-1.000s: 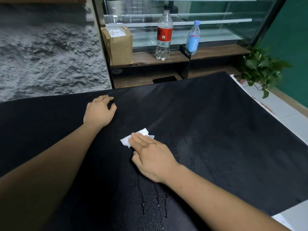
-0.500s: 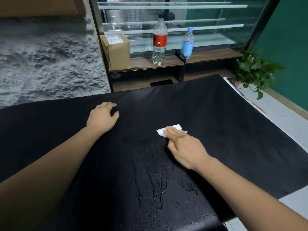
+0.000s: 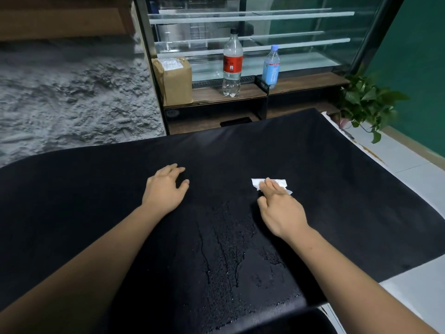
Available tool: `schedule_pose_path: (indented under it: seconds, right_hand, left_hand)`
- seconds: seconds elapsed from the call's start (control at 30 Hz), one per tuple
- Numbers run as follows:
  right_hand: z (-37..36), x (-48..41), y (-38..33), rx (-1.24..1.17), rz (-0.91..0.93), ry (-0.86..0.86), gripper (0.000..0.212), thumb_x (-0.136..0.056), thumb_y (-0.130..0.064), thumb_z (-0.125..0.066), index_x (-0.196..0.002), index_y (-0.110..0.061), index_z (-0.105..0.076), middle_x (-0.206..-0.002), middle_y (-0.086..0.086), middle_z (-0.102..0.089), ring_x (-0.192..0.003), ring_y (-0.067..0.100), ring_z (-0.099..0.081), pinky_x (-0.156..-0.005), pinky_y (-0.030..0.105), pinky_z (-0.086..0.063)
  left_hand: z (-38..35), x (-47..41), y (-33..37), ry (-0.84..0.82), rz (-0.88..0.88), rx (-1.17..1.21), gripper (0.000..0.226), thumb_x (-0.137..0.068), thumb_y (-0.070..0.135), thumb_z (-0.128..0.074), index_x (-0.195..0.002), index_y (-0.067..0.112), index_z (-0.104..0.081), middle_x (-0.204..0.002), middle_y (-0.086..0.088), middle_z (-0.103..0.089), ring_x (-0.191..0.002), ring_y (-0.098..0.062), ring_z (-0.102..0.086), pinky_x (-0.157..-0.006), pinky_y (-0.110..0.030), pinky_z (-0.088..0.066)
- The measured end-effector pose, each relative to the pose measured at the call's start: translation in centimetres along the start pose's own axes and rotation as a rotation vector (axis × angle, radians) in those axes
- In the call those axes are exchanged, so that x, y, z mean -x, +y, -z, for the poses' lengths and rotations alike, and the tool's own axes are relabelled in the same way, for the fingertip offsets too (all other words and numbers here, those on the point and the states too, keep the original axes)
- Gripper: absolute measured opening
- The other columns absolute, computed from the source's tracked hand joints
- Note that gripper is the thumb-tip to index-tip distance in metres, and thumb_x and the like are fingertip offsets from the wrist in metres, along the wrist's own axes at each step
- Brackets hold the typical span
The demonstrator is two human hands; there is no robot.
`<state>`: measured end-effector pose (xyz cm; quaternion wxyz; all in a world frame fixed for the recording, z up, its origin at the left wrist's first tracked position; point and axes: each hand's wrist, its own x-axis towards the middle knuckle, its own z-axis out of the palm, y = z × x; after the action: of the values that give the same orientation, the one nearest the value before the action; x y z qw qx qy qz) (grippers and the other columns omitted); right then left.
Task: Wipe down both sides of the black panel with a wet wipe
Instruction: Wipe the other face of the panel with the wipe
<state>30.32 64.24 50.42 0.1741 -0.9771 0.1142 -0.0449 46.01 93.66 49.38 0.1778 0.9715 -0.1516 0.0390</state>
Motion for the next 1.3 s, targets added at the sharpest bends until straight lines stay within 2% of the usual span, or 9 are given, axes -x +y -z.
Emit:
schedule_pose_path:
  seconds: [0.33, 0.47, 0.6, 0.73, 0.87, 1.0, 1.1, 1.2, 1.3]
  right_hand:
    - [-2.8, 4.0, -7.0, 0.093, 0.137, -0.008, 0.063, -0.107, -0.040, -0.023, -0.165, -0.015, -0.025, -0.173, -0.003, -0.020, -0.160, 0.005, -0.005, -0.127, 0.020, -0.002]
    - [-3.8, 6.1, -9.9, 0.079, 0.238, -0.050, 0.065, -0.107, -0.041, -0.021, -0.166, -0.013, -0.022, -0.174, 0.001, -0.016, -0.160, 0.009, -0.004, -0.130, 0.028, -0.006]
    - [-4.5, 8.1, -12.1, 0.012, 0.327, -0.064, 0.065, -0.106, -0.040, -0.025, -0.165, -0.013, -0.026, -0.173, 0.004, -0.020, -0.161, 0.010, -0.008, -0.130, 0.027, -0.001]
    - [-4.8, 9.6, -12.8, -0.024, 0.423, -0.089, 0.065, -0.105, -0.041, -0.024, -0.163, -0.013, -0.032, -0.172, 0.004, -0.024, -0.160, 0.009, -0.011, -0.131, 0.029, -0.006]
    - [-3.8, 9.7, -11.8, -0.103, 0.457, -0.111, 0.055, -0.107, -0.035, -0.032, -0.159, -0.021, -0.040, -0.171, -0.003, -0.030, -0.158, 0.004, -0.015, -0.127, 0.018, -0.003]
    - [-2.6, 9.1, -10.1, -0.097, 0.452, -0.137, 0.050, -0.107, -0.032, -0.034, -0.156, -0.028, -0.045, -0.168, -0.011, -0.033, -0.156, -0.001, -0.018, -0.113, 0.005, 0.006]
    - [-1.8, 8.6, -8.2, -0.085, 0.416, -0.160, 0.049, -0.106, -0.032, -0.034, -0.154, -0.034, -0.045, -0.169, -0.016, -0.030, -0.155, -0.003, -0.017, -0.122, 0.016, -0.014]
    - [-0.5, 8.2, -5.9, -0.072, 0.331, -0.178, 0.047, -0.104, -0.032, -0.034, -0.148, -0.039, -0.045, -0.168, -0.023, -0.027, -0.154, -0.007, -0.018, -0.118, 0.032, -0.038]
    - [0.9, 7.9, -3.2, -0.038, 0.253, -0.171, 0.047, -0.104, -0.032, -0.034, -0.148, -0.042, -0.045, -0.167, -0.027, -0.026, -0.153, -0.007, -0.019, -0.115, 0.033, -0.041]
  left_hand:
    - [-1.1, 0.6, -0.3, 0.055, -0.002, -0.028, 0.055, -0.105, 0.054, -0.041, -0.155, 0.032, -0.048, -0.166, 0.006, -0.038, -0.156, -0.015, -0.026, -0.125, -0.043, -0.023]
    - [-1.3, 0.5, -0.2, 0.073, 0.002, -0.036, 0.054, -0.103, 0.054, -0.042, -0.152, 0.032, -0.051, -0.164, 0.006, -0.042, -0.155, -0.015, -0.030, -0.124, -0.043, -0.025]
    - [-1.4, 0.5, -0.4, 0.074, 0.007, -0.027, 0.054, -0.103, 0.054, -0.042, -0.152, 0.033, -0.051, -0.164, 0.006, -0.042, -0.154, -0.014, -0.030, -0.125, -0.043, -0.026]
    - [-1.3, 0.4, -0.3, 0.073, 0.005, -0.027, 0.054, -0.103, 0.054, -0.043, -0.152, 0.033, -0.050, -0.164, 0.006, -0.042, -0.155, -0.014, -0.030, -0.125, -0.043, -0.026]
    - [-1.3, 0.6, -0.4, 0.074, 0.000, -0.018, 0.054, -0.104, 0.053, -0.043, -0.153, 0.032, -0.050, -0.164, 0.006, -0.041, -0.155, -0.014, -0.029, -0.125, -0.043, -0.025]
    - [-1.3, 0.6, -0.5, 0.065, -0.005, -0.007, 0.055, -0.104, 0.054, -0.043, -0.154, 0.032, -0.049, -0.165, 0.007, -0.040, -0.156, -0.014, -0.028, -0.125, -0.043, -0.025]
    - [-1.3, 0.5, -0.7, 0.063, -0.006, -0.011, 0.055, -0.104, 0.055, -0.042, -0.154, 0.033, -0.049, -0.165, 0.007, -0.039, -0.156, -0.014, -0.028, -0.124, -0.043, -0.025]
    - [-1.4, 0.5, -0.7, 0.061, -0.012, -0.005, 0.055, -0.103, 0.055, -0.042, -0.154, 0.033, -0.049, -0.165, 0.007, -0.039, -0.156, -0.014, -0.028, -0.124, -0.043, -0.025]
    - [-1.5, 0.4, -0.7, 0.059, -0.011, -0.008, 0.055, -0.103, 0.055, -0.042, -0.153, 0.033, -0.049, -0.165, 0.006, -0.039, -0.156, -0.014, -0.028, -0.124, -0.044, -0.025]
